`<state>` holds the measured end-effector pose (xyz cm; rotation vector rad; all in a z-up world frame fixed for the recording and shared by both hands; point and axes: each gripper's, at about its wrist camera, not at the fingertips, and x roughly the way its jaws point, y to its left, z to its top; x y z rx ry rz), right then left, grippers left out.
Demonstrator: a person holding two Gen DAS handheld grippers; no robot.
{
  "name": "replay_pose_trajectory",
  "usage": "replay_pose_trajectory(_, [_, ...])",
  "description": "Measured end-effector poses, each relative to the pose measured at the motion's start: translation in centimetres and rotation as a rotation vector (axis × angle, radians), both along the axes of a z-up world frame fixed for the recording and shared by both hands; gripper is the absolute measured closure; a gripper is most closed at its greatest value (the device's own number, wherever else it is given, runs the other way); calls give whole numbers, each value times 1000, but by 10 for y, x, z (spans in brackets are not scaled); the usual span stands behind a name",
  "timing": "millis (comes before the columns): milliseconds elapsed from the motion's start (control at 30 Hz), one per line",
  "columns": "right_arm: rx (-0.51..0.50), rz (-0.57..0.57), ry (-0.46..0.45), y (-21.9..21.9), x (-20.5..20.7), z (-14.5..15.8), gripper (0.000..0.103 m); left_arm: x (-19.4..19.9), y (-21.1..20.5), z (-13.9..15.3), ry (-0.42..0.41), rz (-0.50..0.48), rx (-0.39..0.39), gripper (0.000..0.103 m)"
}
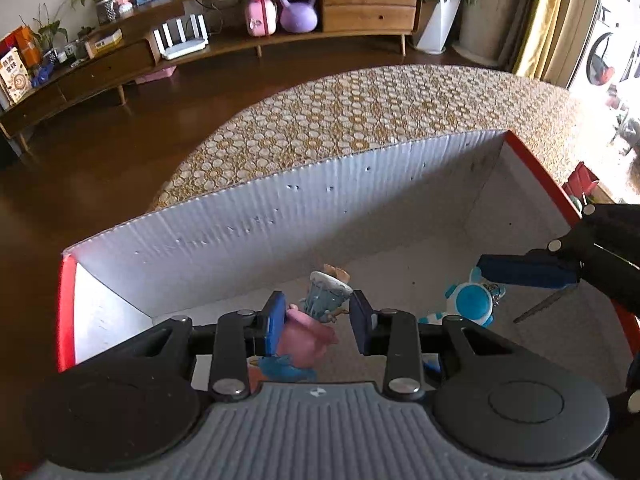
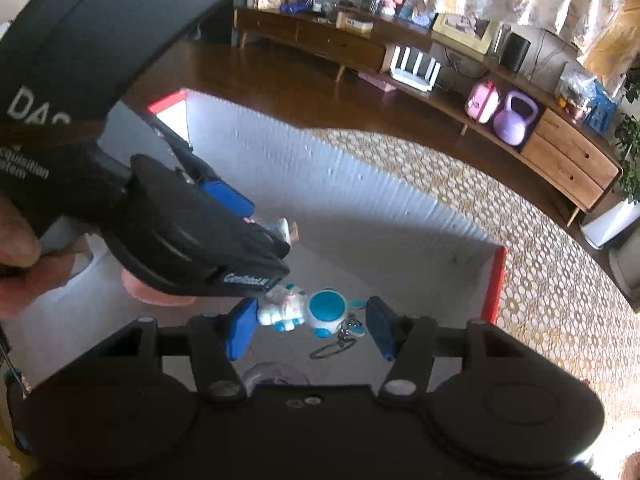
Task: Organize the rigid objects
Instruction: 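Open both tools to drop the toy figures into the box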
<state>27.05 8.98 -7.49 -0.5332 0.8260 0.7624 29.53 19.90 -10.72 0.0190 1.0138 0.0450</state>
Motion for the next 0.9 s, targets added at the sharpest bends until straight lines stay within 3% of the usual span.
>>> replay_pose_trajectory(333, [-14, -6, 83, -3, 1, -3, 39, 7, 0, -15, 85, -3, -27, 69])
replay_pose_trajectory(633, [26, -28, 125, -10, -14, 0, 39, -5, 1, -14, 85, 9, -42, 68])
replay_pose_trajectory(900, [85, -56, 95, -23, -14, 17, 29, -22, 1, 2, 53, 32, -32, 68])
